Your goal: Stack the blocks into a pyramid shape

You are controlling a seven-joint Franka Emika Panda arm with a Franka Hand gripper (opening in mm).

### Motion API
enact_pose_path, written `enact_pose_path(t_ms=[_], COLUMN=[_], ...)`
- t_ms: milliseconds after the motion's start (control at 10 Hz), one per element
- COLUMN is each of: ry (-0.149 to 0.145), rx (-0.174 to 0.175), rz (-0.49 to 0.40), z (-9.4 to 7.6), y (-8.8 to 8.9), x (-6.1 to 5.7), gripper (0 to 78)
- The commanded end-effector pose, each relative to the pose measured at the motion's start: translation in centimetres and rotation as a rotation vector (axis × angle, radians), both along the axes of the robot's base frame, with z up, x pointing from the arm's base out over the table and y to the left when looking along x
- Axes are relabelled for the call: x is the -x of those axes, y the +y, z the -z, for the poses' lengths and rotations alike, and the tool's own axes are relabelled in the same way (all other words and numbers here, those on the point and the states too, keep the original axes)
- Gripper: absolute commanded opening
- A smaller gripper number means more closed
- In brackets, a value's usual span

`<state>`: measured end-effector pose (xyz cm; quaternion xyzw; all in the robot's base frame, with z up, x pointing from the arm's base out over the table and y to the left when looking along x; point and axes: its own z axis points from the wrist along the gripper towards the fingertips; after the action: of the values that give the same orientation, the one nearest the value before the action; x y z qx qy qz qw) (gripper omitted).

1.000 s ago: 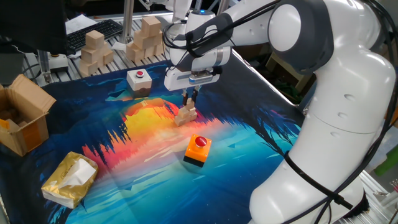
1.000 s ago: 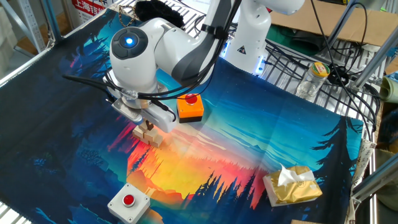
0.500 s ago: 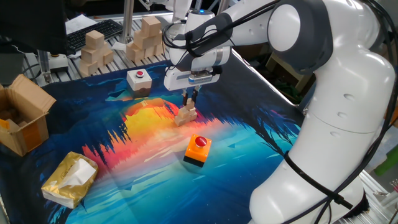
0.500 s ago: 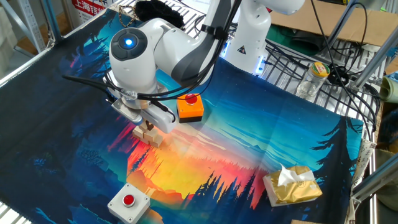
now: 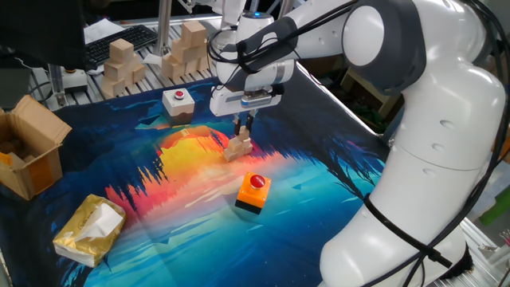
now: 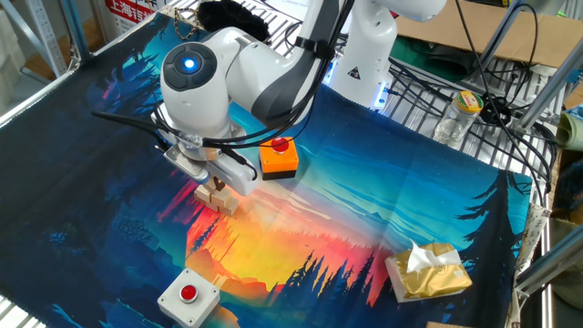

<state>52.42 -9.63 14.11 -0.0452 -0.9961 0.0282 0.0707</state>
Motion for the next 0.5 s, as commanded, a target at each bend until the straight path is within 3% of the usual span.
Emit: enact_pose_path(t_ms=[100,500], ry=[0.0,0.009], rx=[0.001,-0.002], rz=[-0.003,-0.004], z=[-0.14,0.26], y=[-0.04,0.07], x=[-0.12,-0.22], gripper=[1.7,1.7])
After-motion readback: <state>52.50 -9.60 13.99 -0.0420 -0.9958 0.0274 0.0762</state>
